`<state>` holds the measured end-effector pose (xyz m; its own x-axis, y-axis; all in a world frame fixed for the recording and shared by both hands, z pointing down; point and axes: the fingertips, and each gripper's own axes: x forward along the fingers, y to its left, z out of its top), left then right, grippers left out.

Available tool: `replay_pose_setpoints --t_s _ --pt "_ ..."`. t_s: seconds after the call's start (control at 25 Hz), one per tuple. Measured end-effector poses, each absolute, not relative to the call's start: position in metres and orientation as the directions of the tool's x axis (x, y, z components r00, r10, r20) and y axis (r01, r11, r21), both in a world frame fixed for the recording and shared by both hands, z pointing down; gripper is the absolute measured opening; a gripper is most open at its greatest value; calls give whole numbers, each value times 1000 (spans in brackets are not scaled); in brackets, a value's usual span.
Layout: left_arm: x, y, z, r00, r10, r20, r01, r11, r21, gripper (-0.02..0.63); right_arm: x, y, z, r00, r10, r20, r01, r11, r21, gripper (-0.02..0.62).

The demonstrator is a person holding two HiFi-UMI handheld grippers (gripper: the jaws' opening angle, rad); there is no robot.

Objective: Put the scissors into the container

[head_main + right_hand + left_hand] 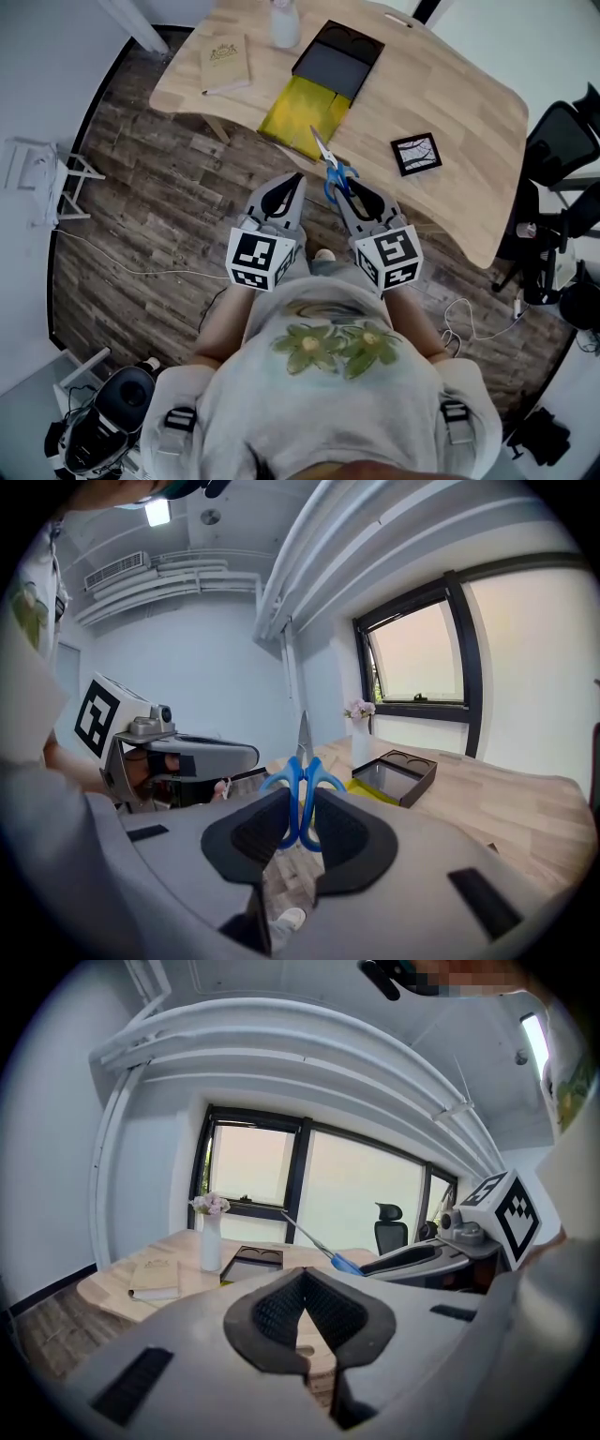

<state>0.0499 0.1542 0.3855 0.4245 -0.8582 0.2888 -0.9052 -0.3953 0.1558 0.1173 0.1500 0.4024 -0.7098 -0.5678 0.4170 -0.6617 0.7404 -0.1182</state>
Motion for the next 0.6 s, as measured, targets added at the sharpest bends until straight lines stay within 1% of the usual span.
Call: replay_pose_setpoints --t_s 0.24,0.6 --pt "33 107 378 443 -854 273 -896 -410 169 7 103 105 397 -688 -589 424 -682 725 -99 81" --pt "13 67 387 470 -832 294 -882 -429 198 8 86 65 405 -653 -601 460 -710 698 -96 81"
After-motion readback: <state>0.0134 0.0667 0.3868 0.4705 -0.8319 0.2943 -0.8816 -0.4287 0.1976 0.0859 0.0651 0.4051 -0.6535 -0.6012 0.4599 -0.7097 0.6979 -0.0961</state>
